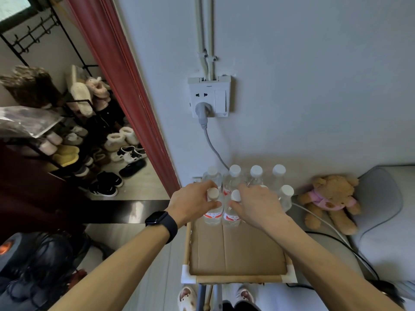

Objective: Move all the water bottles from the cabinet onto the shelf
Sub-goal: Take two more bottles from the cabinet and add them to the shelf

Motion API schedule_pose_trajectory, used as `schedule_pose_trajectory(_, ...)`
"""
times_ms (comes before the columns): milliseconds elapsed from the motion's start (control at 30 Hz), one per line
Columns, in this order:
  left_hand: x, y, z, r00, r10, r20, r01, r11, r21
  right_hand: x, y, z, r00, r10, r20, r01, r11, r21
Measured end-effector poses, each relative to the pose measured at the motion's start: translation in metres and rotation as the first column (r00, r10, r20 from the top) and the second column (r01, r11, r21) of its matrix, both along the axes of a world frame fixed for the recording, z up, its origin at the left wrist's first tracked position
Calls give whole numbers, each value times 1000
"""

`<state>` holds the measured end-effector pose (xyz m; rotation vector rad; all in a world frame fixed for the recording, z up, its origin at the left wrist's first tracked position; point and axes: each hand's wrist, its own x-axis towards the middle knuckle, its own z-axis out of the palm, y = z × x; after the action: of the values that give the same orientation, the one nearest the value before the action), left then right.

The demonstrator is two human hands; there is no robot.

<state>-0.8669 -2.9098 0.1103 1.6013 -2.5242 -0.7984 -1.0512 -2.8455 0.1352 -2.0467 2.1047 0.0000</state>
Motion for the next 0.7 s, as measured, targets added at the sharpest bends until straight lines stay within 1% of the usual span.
schedule_pose_trajectory(67, 0, -1, 0, 1000, -5, 7, 5, 1000, 15, -2, -1, -1, 1000, 5, 27, -5, 1000, 3)
schedule_pose_trajectory(167, 0, 0, 3, 998, -37, 44, 37, 999, -10, -3, -2, -1, 998, 11, 56, -12, 1000, 22)
schedule_pose_trajectory(267, 0, -1, 6, 998, -30, 46, 31, 999, -19, -5, -3, -2, 998, 21, 66, -22, 1000, 21)
schedule_pose_trajectory(433, 5, -4, 7, 999, -6, 38, 6, 1000, 9, -7, -1, -7, 995, 30, 97, -28, 999, -27)
schedule_pose_trajectory(533, 5, -5, 7, 998, -20, 59, 20, 1000, -5, -5, 2, -11, 990, 31, 139, -21, 997, -76)
schedule_pose_trajectory(633, 4, -5, 7, 998, -6, 61, 7, 1000, -14, -5, 4, -15, 980, 36, 194, -19, 996, -85)
schedule_pose_trajectory(700, 3, -3, 7, 998, 8, 59, -6, 1000, -23, -5, 5, -16, 978, 42, 203, -23, 995, -95)
